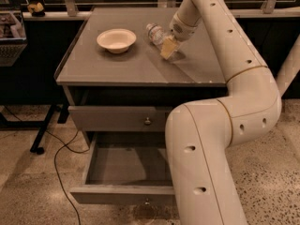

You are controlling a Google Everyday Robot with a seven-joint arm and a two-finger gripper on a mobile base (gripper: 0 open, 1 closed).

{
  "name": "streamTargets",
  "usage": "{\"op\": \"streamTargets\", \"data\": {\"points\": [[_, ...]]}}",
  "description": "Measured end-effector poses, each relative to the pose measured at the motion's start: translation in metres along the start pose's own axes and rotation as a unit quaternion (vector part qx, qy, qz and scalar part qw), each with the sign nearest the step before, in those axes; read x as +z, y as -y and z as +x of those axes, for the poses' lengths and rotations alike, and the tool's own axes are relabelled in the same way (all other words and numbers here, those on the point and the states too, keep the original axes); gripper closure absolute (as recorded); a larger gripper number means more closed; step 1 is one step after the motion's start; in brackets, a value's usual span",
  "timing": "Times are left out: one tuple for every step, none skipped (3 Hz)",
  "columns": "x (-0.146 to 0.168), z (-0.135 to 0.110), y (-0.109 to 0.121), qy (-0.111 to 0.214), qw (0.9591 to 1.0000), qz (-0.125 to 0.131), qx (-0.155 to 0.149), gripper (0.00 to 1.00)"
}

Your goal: Place water bottle into middle drawer

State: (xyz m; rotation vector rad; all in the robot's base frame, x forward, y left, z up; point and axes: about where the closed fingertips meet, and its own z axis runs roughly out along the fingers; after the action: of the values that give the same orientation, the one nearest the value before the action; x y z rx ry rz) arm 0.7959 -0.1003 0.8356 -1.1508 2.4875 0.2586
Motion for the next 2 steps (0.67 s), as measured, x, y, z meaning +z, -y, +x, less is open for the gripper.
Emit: {"op": "streamTargets", "data": {"points": [[0.005,-0.006,0.001,0.008,1.0000,0.003,-0.003,1.00],[-0.005,-0.018,-0.011,0.035,0.9976,-0.016,-0.058,1.00]]}}
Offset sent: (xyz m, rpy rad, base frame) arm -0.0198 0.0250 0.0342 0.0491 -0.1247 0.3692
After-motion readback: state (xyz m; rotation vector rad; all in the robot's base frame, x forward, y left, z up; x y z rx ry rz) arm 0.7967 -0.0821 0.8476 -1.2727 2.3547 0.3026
